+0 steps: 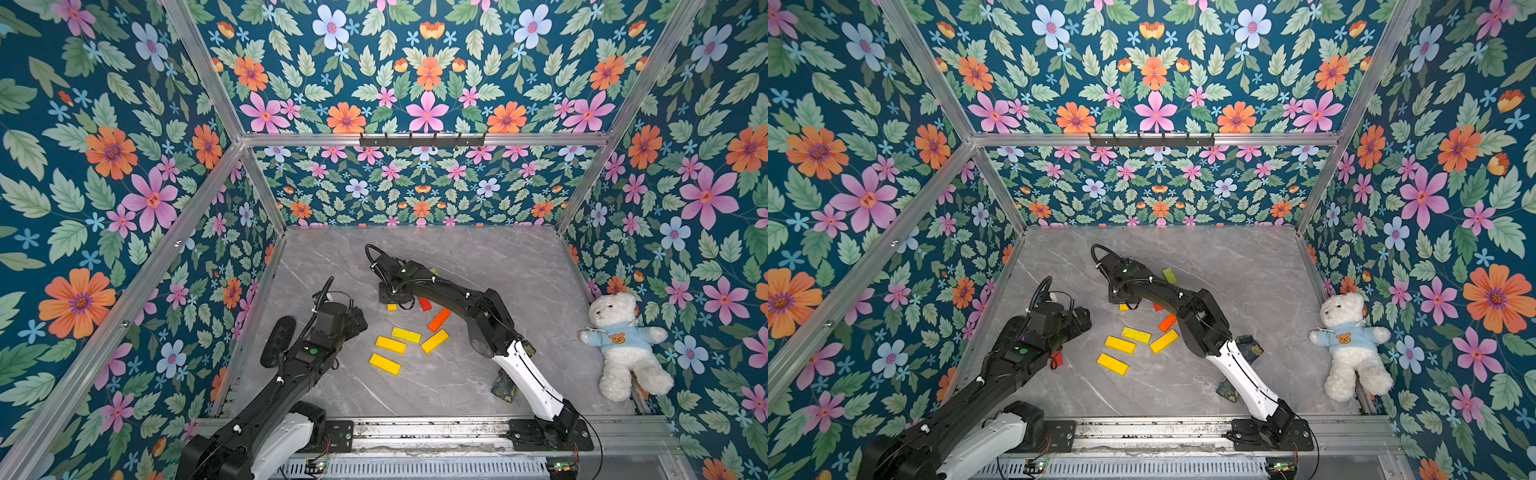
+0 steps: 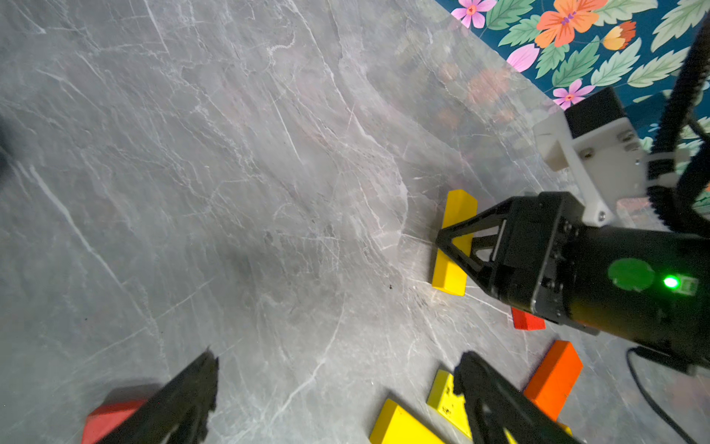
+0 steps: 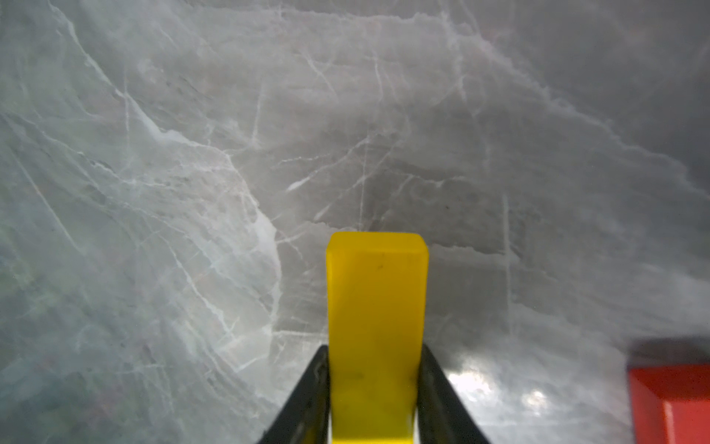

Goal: Assemble the letter h with building blocks
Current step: Place the building block at the center of the board, then adjust the building block at the center of the board.

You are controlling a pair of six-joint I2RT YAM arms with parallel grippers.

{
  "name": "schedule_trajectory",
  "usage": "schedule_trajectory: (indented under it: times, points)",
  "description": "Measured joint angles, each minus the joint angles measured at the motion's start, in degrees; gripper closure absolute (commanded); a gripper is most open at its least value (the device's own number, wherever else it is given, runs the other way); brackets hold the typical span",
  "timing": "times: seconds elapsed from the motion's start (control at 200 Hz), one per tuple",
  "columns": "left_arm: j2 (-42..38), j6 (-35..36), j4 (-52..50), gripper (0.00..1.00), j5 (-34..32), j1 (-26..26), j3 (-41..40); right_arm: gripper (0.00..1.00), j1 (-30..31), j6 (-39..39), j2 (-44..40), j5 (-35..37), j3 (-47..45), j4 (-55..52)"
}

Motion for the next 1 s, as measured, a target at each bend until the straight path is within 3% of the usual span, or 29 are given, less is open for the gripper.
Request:
schedule_trajectory:
  times: [0.24, 0.445, 0.54, 0.665, 0.81, 0.995]
  points:
    - [-0.20, 0.00, -0.72, 0.00, 0.11, 0.00, 0.59, 0.45, 0.09, -0.50, -2.36, 0.66, -3.02, 0.66]
    - [-6.27, -0.09, -3.30, 0.00, -2.12, 0.00, 2.36, 0.43, 2.73, -5.07, -18.53, -0.50, -18.27, 8.41]
    - [-10.25, -0.24, -4.68, 0.00, -4.28, 0.00, 2.67, 0.45, 3.54, -6.88, -23.02, -6.75, -24.28, 12.59]
    - [-14.53, -0.70, -6.73, 0.00, -6.86, 0.00, 2.67, 0.47, 5.86, -8.48, -22.80, -14.12, -27.65, 13.77]
    - [-18.14, -1.31, -8.31, 0.00, -9.01, 0.00, 2.38, 0.51, 9.57, -9.97, -21.11, -25.59, -27.91, 15.93]
    - [-18.99, -1.49, -8.72, 0.00, -10.14, 0.00, 2.25, 0.53, 12.63, -12.68, -18.73, -32.98, -25.16, 15.21]
